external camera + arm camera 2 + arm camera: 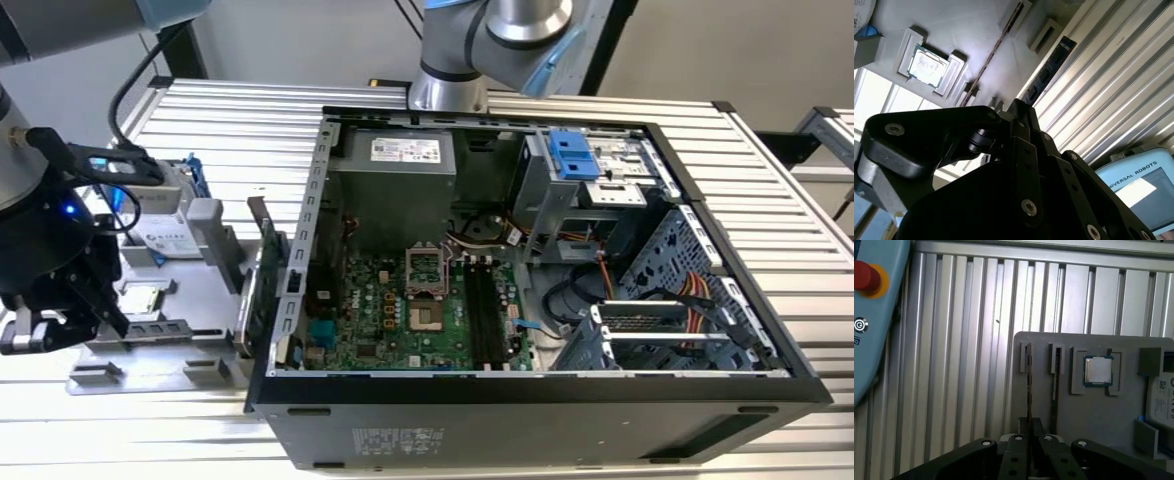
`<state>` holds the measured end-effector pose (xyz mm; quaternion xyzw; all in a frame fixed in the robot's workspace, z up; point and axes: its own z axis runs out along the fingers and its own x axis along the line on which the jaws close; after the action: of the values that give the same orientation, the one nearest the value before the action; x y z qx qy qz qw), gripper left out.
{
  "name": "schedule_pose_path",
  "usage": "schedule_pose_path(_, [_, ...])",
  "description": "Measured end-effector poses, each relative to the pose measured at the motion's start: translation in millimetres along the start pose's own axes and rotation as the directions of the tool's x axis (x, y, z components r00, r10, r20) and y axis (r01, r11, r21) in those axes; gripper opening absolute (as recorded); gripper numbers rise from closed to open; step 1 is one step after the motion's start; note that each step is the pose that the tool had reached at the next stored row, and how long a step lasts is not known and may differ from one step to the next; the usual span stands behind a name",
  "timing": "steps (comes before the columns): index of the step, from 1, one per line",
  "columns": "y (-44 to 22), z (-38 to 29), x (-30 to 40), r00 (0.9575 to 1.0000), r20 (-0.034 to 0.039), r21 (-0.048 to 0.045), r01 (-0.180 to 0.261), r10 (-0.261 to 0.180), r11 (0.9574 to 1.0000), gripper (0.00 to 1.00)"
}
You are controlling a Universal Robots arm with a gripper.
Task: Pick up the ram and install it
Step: 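Pick up the ram and move it above insertion slot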
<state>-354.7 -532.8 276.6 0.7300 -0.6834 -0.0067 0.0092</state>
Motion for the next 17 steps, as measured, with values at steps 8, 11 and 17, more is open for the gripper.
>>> schedule_pose_path(8, [0.2,-11.6,0.1,1.0,0.0,0.0,0.0,0.0,1.0,0.0])
schedule_pose_path(11, [0.3,-13.7,0.1,1.0,0.0,0.0,0.0,0.0,1.0,0.0])
schedule_pose_path(17, [0.3,-16.1,0.1,1.0,0.0002,0.0001,0.0,0.0,1.0,0.0])
